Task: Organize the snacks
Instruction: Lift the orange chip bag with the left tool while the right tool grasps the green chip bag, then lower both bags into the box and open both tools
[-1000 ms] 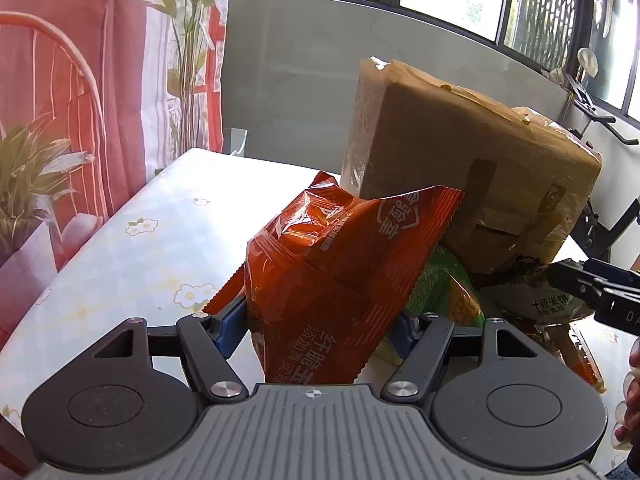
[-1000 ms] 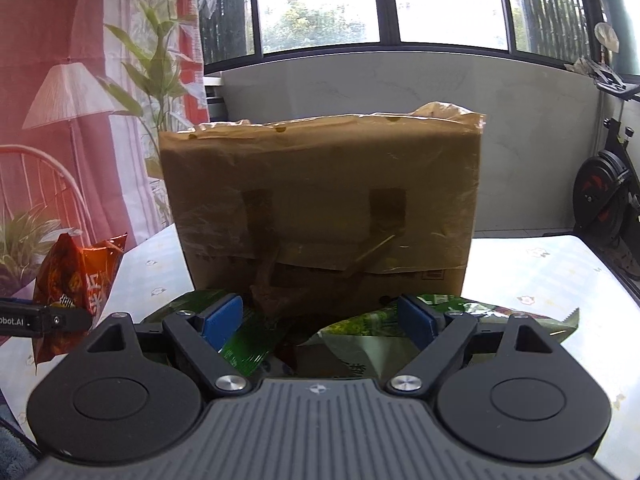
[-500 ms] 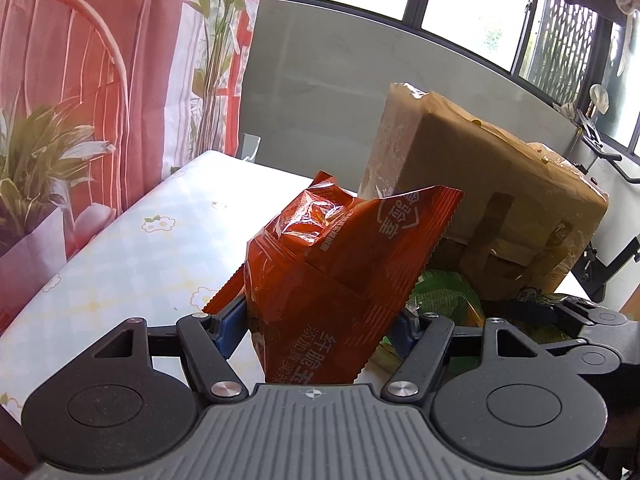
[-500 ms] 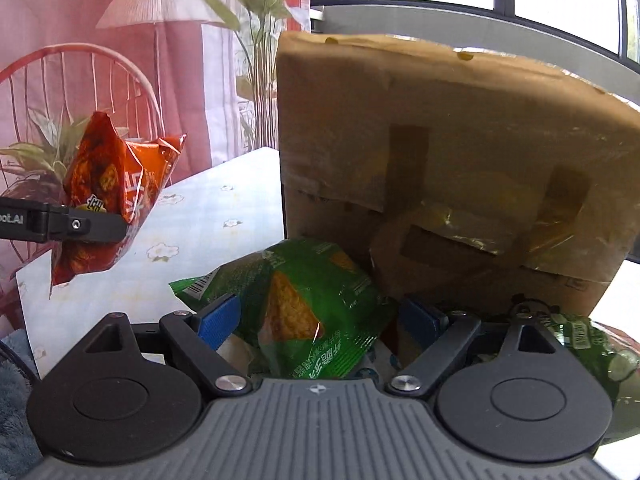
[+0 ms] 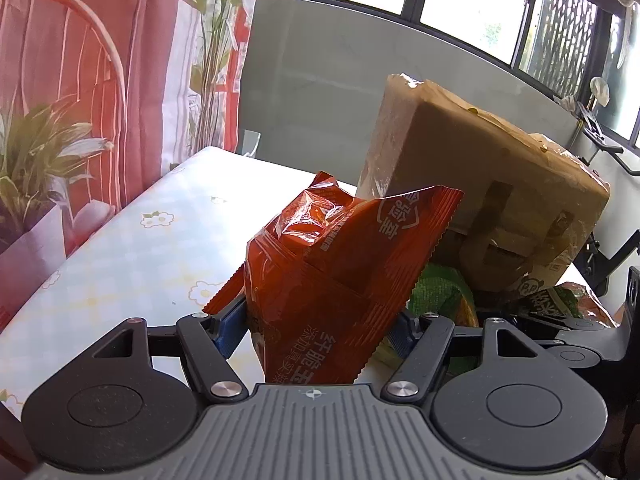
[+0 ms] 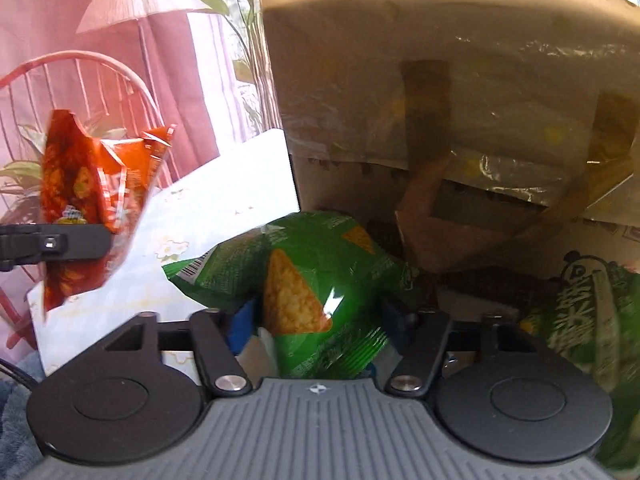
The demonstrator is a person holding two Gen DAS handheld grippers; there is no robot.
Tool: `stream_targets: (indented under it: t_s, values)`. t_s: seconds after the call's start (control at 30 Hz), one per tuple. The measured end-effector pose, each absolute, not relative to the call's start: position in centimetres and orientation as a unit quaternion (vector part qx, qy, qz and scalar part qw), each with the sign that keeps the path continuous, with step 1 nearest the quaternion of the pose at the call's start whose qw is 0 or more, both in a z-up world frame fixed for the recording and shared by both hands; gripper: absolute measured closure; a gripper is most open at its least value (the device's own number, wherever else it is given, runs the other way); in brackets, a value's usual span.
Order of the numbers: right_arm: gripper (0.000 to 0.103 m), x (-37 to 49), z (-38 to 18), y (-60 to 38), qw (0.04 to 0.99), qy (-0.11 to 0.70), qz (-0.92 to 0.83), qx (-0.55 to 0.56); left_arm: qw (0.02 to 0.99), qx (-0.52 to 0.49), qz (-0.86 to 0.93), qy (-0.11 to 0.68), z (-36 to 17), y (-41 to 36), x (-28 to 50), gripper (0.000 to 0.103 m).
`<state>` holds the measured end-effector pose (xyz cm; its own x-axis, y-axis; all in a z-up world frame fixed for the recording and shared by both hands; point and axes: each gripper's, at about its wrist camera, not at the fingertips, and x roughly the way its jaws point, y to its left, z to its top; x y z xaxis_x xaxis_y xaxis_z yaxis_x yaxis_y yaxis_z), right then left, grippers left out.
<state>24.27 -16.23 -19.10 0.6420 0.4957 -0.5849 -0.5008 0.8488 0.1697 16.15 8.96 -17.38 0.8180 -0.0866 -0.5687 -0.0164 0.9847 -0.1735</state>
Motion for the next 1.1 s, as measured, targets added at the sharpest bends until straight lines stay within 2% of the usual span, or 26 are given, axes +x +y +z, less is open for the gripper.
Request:
stream_targets:
  t_s: [0.17, 0.43, 0.77, 1.1]
  values:
    - [0.049, 22.6, -18.6, -17.0, 0.905, 0.307, 0.293, 0.008, 0.951, -0.079, -0.015, 0.298, -17.2, 8.8, 16.3, 0.03]
    - [0.05, 20.9, -16.3, -18.9, 0.918, 0.238, 0.316, 0.018, 0.956, -0.085, 0.013, 0.28, -15.7, 9.8, 16.3, 0.03]
    - [0.05, 20.0, -10.1, -22.4, 0.945, 0.112, 0.306, 0.042, 0.977, -0.069, -0.005, 0.202, -8.8, 8.8, 17.3, 0.03]
    - [0.05, 21.3, -5.2, -28.1, 0.966, 0.057, 0.242, 0.075, 0.983, -0.049, -0.11, 0.14, -2.6, 3.0, 21.9, 0.03]
